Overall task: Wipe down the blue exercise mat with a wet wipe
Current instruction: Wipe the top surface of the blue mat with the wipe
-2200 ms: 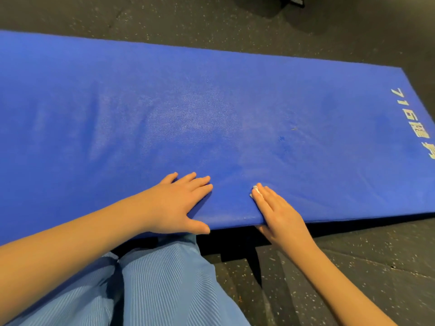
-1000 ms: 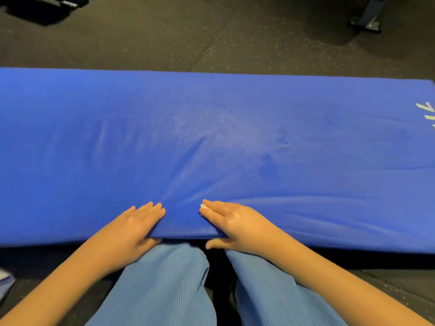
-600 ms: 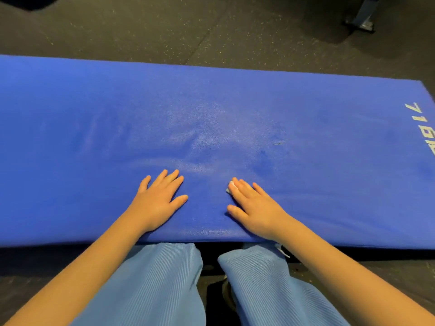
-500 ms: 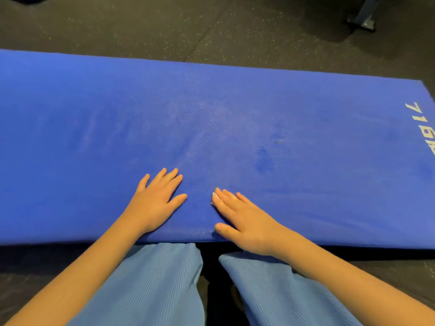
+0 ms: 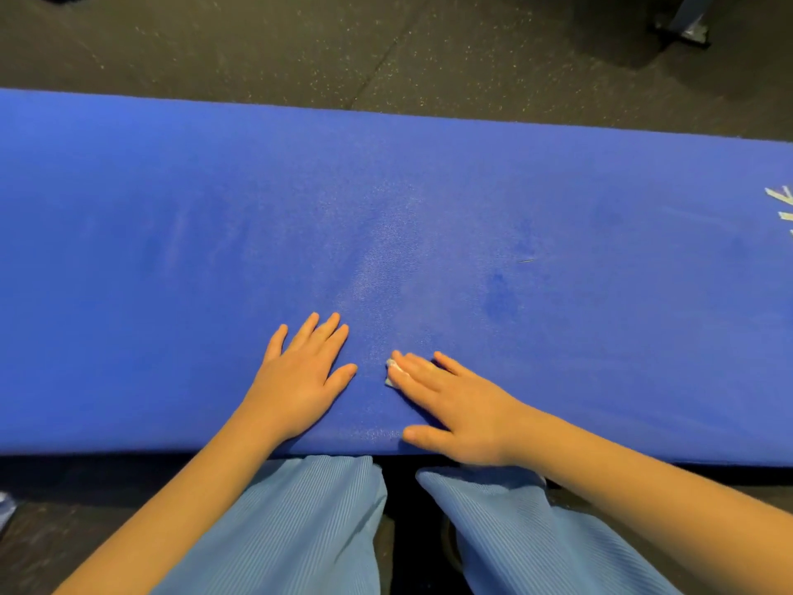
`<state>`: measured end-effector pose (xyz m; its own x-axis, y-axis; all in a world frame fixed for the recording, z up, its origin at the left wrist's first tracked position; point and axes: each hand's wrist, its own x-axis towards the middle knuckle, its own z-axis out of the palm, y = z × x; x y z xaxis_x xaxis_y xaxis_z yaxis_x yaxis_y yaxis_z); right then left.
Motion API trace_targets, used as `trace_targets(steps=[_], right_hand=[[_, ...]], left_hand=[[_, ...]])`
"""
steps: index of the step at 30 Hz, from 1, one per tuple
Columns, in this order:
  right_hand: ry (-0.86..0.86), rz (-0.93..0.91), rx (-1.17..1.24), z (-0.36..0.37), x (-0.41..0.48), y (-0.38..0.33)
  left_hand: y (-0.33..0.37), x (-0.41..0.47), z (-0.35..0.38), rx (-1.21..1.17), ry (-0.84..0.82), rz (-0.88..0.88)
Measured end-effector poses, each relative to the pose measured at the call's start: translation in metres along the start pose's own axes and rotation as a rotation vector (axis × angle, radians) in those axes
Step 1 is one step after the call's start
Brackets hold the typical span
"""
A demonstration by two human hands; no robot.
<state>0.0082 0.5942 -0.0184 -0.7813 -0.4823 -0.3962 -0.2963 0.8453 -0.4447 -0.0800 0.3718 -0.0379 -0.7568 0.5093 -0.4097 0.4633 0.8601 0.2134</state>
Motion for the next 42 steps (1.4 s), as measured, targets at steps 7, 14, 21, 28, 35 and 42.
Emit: trace_targets(steps=[7,14,21,28,35,42], right_hand=[[0.135,0.358,0.079,-0.007,0.067,0.031],[0.078,0.133,-0.019,-0.012,0.043,0.030],[0.145,0.342,0.049,-0.012,0.079,0.041],[0.093,0.307,-0.088,-0.030,0.059,0.056],[0.122,0.339,0.013,-0.014,0.069,0.035],[0.118,0.257,0.012,-0.017,0.057,0.041]], left_hand=[[0.001,-0.001,-0.001,0.010,-0.012,-0.011],[0.002,-0.002,-0.003,0.047,-0.020,-0.015],[-0.005,0.043,-0.018,-0.052,-0.109,-0.056],[0.001,0.036,-0.005,0.048,0.004,-0.046],[-0.001,0.030,-0.002,-0.002,0.061,-0.016],[-0.004,0.031,0.004,0.043,0.113,-0.009]])
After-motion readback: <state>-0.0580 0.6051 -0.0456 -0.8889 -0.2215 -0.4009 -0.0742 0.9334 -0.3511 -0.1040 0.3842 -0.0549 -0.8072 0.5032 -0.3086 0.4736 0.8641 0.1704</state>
